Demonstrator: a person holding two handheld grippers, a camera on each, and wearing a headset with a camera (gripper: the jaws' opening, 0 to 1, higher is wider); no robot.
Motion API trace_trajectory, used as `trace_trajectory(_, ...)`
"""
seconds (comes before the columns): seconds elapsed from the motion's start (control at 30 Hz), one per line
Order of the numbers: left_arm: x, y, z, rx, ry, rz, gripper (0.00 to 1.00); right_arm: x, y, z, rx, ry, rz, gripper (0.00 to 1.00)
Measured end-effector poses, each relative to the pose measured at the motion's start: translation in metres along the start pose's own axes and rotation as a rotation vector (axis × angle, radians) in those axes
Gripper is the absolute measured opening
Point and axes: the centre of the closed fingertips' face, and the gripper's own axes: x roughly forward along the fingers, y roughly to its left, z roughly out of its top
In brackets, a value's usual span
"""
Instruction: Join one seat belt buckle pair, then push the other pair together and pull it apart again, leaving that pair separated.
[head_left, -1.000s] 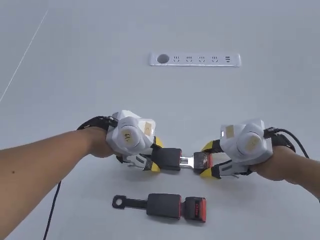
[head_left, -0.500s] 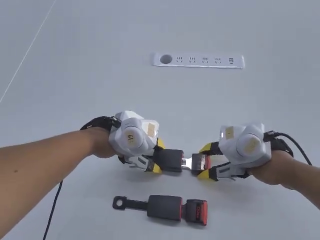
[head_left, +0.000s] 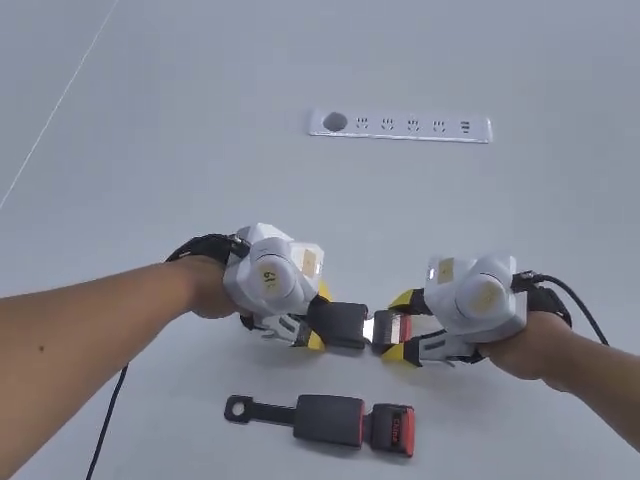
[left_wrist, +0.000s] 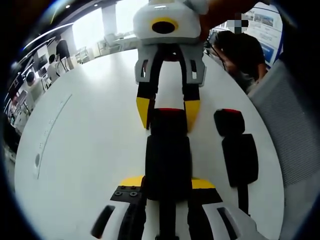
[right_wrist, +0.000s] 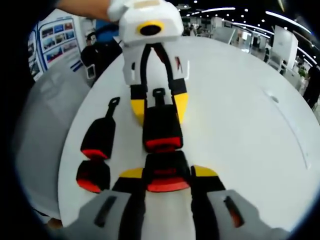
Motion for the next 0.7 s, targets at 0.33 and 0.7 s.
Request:
trace_trajectory(0.33, -0.0004, -0.0012, -0.0001, -0.010, 0.003, 0.001, 0.32, 0.0007, 0.0001, 0.0005, -0.016, 0.008, -0.005, 0.34)
trace_trajectory(0.7, -0.0003, -0.0008, 0.0002, -0.015, 0.008, 0.002, 0.32, 0.0008, -0.0002, 0.0005, -0.041, 0.027, -0.006, 0.34)
